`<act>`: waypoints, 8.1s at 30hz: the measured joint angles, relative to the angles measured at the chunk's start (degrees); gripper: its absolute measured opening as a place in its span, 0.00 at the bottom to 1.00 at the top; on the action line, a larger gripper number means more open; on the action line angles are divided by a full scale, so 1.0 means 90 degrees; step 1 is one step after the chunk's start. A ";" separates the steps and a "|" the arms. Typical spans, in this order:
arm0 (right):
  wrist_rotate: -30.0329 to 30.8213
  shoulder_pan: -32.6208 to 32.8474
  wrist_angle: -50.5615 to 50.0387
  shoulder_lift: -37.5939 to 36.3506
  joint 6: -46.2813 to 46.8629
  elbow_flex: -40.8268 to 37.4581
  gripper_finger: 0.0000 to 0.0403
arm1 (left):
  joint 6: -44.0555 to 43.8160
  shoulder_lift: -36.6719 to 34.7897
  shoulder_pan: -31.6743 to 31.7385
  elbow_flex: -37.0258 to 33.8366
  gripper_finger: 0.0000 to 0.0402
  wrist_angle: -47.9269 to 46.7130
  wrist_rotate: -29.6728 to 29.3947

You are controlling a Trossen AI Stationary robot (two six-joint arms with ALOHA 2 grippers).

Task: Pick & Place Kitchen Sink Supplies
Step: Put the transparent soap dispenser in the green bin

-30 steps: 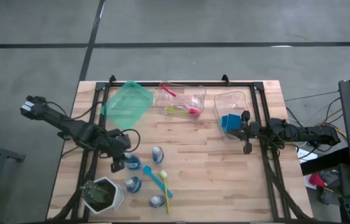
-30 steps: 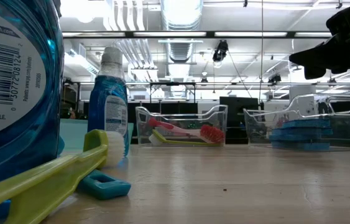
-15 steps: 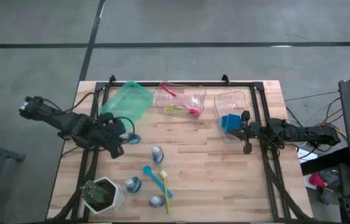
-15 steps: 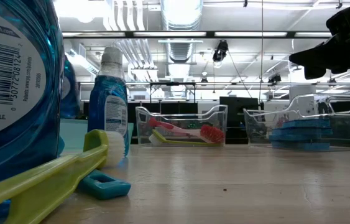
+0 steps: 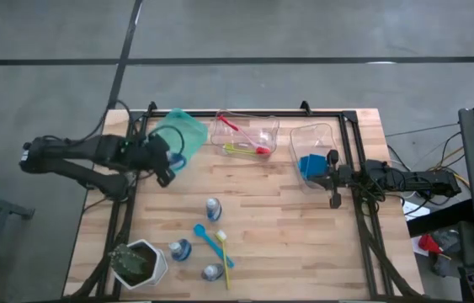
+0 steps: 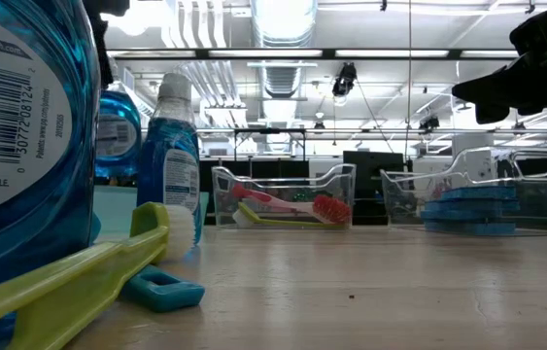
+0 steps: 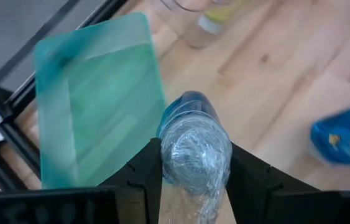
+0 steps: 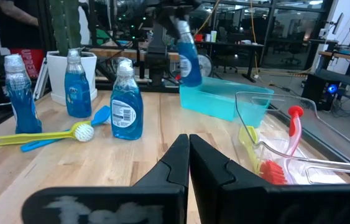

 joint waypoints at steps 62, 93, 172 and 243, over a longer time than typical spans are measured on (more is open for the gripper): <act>-0.0001 0.0000 0.0000 0.0001 0.0000 0.0002 0.02 | 0.4197 0.2668 0.6456 0.0341 0.34 0.2390 0.2703; 0.0000 -0.0001 0.0000 0.0002 0.0000 0.0002 0.02 | 0.4064 0.1669 0.6442 0.0292 0.54 0.2494 0.2666; -0.0002 0.0000 0.0000 0.0002 0.0000 0.0002 0.02 | -0.2486 0.2721 -0.1920 0.0237 0.55 0.3526 0.0603; 0.0000 -0.0002 0.0000 0.0006 0.0000 0.0002 0.02 | -0.0001 0.2738 0.0017 0.2238 0.33 0.0957 0.0154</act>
